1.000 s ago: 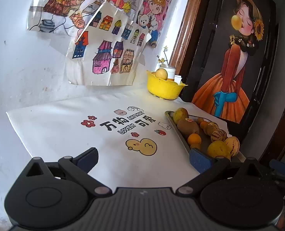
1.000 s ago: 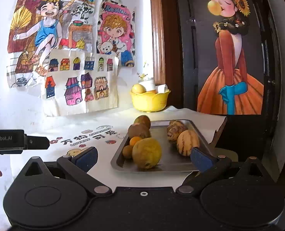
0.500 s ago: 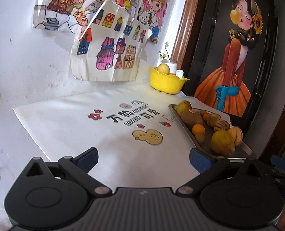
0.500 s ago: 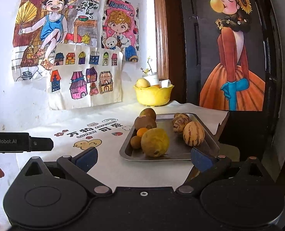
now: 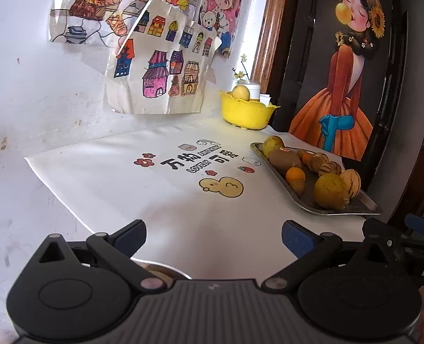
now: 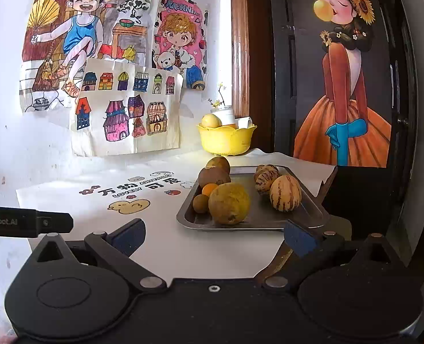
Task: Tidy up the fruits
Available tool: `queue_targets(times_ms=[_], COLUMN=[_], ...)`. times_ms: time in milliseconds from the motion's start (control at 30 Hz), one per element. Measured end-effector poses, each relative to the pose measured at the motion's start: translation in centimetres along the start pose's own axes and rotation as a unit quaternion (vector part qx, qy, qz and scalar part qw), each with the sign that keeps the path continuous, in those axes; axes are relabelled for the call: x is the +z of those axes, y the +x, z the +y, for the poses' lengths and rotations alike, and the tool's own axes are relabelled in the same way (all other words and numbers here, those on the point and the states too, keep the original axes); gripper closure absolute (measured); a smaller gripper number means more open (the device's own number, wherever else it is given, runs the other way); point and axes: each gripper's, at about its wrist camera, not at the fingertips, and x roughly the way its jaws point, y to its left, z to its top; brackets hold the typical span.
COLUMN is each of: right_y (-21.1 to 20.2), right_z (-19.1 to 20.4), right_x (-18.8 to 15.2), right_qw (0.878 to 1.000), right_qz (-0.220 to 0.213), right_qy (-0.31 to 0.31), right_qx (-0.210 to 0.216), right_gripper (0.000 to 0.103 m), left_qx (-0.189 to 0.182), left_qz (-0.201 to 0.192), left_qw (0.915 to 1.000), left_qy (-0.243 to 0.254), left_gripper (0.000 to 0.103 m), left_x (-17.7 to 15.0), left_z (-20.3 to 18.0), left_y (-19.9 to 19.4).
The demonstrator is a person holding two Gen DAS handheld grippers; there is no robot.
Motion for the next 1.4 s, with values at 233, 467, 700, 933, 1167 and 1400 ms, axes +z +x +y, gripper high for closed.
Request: queue_targets(times_ms=[233, 467, 700, 933, 1167, 1400], right_y=[0.3, 0.4, 0.4, 0.4, 0.4, 0.4], right_z=[0.1, 0.3, 0.4, 0.5, 0.6, 0.6], right_x=[-0.3, -0.4, -0.5, -0.5, -0.5, -0.5], right_qw=[1.000, 1.000, 1.000, 1.000, 1.000, 1.000], right_qz=[0.005, 0.008, 0.009, 0.010, 0.010, 0.010], right_qy=[-0.003, -0.007, -0.013, -0.015, -0.015, -0.015], right_qx=[0.000, 0.004, 0.007, 0.008, 0.008, 0.009], right_gripper=[0.001, 0.001, 0.001, 0.001, 0.001, 0.001], left_qx=[0.005, 0.010, 0.013, 0.015, 0.014, 0.015], left_qz=[-0.001, 0.003, 0.002, 0.003, 0.003, 0.005], left_qw=[1.0000, 0.9999, 0.9998, 0.9998, 0.9998, 0.9998], left_qy=[-0.008, -0.012, -0.012, -0.013, -0.013, -0.013], left_gripper=[0.000, 0.000, 0.000, 0.000, 0.000, 0.000], left_x=[-0.3, -0.7, -0.8, -0.9, -0.9, -0.9], left_z=[0.6, 0.9, 1.0, 1.1, 1.1, 1.2], left_y=[-0.5, -0.5, -0.6, -0.5, -0.5, -0.5])
